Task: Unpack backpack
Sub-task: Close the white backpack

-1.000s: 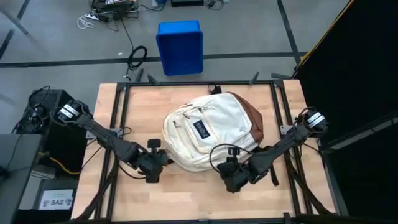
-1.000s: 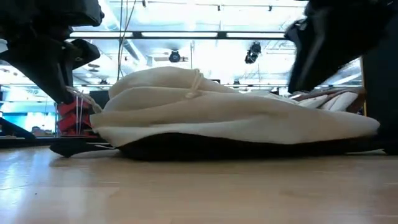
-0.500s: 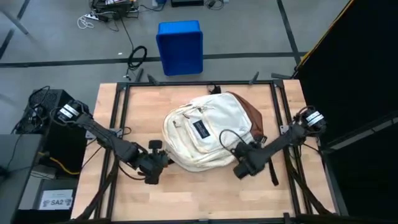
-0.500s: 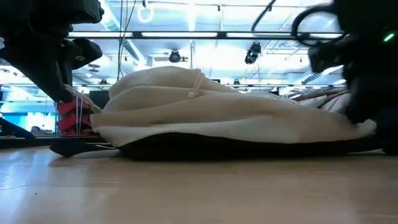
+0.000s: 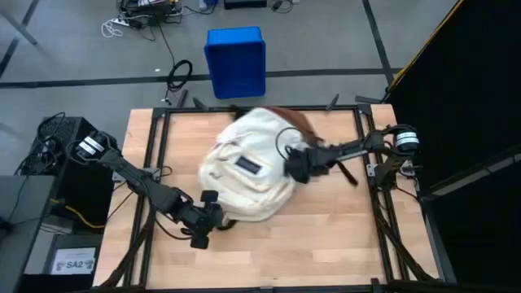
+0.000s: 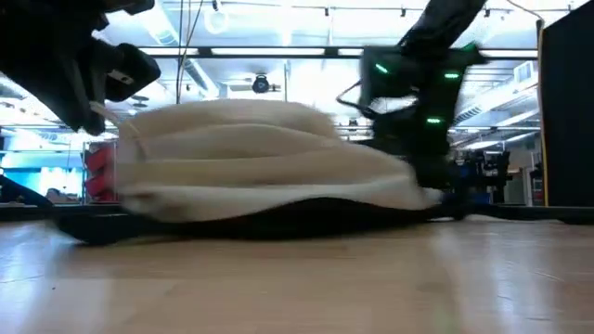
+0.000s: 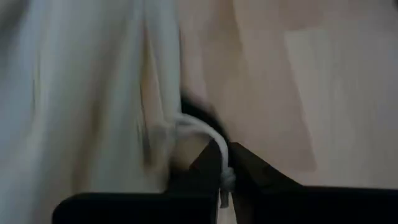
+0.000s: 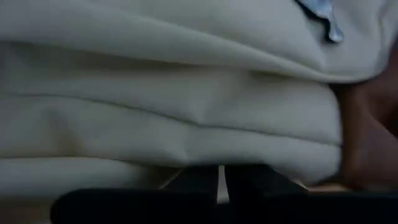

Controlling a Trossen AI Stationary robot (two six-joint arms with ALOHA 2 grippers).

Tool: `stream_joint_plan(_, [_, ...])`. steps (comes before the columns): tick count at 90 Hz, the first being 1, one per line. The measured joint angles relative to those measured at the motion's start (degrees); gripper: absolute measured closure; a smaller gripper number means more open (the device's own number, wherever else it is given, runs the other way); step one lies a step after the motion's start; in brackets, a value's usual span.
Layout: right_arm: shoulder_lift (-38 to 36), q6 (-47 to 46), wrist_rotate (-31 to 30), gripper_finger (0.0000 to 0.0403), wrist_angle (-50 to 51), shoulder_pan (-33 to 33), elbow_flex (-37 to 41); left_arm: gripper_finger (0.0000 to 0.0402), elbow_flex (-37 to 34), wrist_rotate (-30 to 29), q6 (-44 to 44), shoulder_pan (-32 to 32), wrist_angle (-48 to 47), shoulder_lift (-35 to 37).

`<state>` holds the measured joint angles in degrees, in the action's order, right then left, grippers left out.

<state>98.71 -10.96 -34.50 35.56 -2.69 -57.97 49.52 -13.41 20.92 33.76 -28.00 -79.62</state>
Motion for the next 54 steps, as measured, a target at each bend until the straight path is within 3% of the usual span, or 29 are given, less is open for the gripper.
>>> stream_joint_plan(8, [-2.2,9.1,6.9,0.0396,-11.1,-3.2,-0.2,0.0401,0.0,0.8,-1.1,0.0,2.1,-0.7])
stream_joint_plan(14, [-4.9,11.9,8.4,0.0396,-14.8,-5.6,-0.2,0.0401,0.0,1.3,-1.5,-0.2,3.9,-1.6])
stream_joint_plan(30, [-14.2,11.7,11.5,0.0402,-15.5,-7.0,-0.2,0.0401,0.0,1.4,-4.4,-1.4,7.3,-4.2])
stream_joint_plan(42, [-19.6,8.0,16.8,0.0398,-17.7,-0.4,-0.2,0.0401,0.0,1.5,-6.1,-3.0,8.4,-4.5])
stream_joint_plan(54, [-18.3,8.7,18.4,0.0401,-26.6,12.0,-0.2,0.0401,1.3,1.8,-8.9,-4.9,8.8,-4.5])
